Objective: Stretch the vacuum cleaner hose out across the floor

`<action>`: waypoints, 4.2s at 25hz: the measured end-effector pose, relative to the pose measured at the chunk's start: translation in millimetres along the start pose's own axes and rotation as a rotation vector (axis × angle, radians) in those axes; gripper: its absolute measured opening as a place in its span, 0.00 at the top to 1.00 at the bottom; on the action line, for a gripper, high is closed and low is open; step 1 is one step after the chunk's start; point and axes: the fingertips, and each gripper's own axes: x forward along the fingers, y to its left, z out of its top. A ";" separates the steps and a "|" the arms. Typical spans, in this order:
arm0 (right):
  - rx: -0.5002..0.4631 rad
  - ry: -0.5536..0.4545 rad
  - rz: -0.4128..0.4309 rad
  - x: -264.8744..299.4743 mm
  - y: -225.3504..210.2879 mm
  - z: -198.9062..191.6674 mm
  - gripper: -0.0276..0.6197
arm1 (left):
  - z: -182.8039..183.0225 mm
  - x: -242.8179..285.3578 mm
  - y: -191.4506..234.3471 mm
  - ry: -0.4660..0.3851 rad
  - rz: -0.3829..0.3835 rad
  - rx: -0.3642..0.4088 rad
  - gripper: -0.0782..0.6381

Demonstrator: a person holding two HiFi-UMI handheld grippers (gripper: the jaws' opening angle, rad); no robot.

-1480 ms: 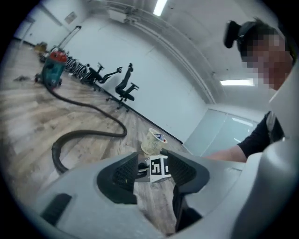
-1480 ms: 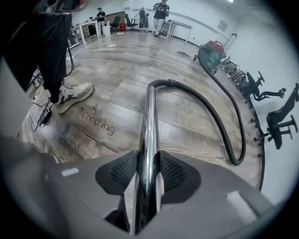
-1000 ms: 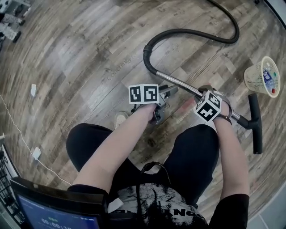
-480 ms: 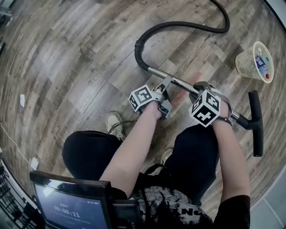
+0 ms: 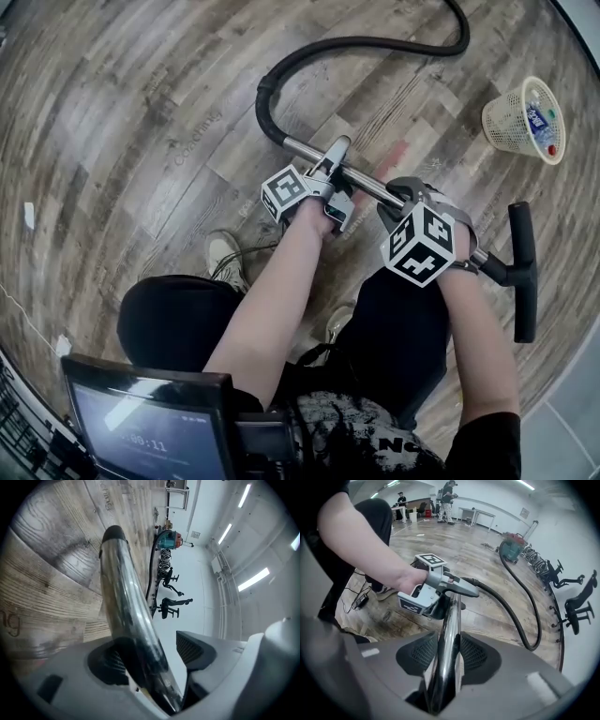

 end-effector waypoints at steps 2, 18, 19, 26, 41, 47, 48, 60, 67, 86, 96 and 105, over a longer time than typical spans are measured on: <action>-0.012 -0.016 0.015 -3.4 6.4 4.2 0.72 | 3.0 1.1 -2.8 -0.018 -0.013 -0.009 0.53; 0.027 -0.077 -0.055 -18.3 -7.8 10.7 0.69 | 6.6 14.4 -104.3 -0.050 -0.219 0.121 0.80; 0.031 -0.075 -0.061 -18.5 -9.2 10.6 0.69 | 7.7 14.9 -103.2 -0.047 -0.197 0.159 0.80; 0.091 -0.077 -0.067 -15.2 -10.2 10.5 0.60 | 1.2 14.9 -118.3 -0.016 -0.173 0.255 0.80; 0.165 -0.016 -0.059 13.2 -14.7 -6.0 0.82 | -8.4 21.6 -161.1 0.008 -0.216 0.340 0.79; 0.202 -0.082 0.021 15.2 -9.9 13.2 0.82 | 3.0 23.3 -177.9 0.039 -0.306 0.331 0.83; 0.208 -0.087 0.021 15.7 -12.0 16.4 0.82 | 5.4 25.7 -181.7 0.054 -0.317 0.346 0.83; 0.311 -0.143 -0.015 -64.3 -46.2 89.9 0.82 | 25.6 31.5 -297.8 0.168 -0.386 0.393 0.84; 0.346 -0.185 0.015 -173.4 -47.9 146.6 0.82 | 17.2 10.4 -417.2 0.196 -0.356 0.432 0.84; 0.382 -0.274 0.040 -499.6 -66.8 295.1 0.81 | -24.2 -46.7 -786.5 0.298 -0.391 0.558 0.84; 0.402 -0.297 0.022 -539.7 -42.8 296.0 0.82 | -55.1 -73.4 -814.4 0.341 -0.371 0.580 0.83; 0.389 -0.399 0.112 -567.0 -20.1 253.4 0.82 | -124.4 -81.7 -822.4 0.395 -0.439 0.675 0.82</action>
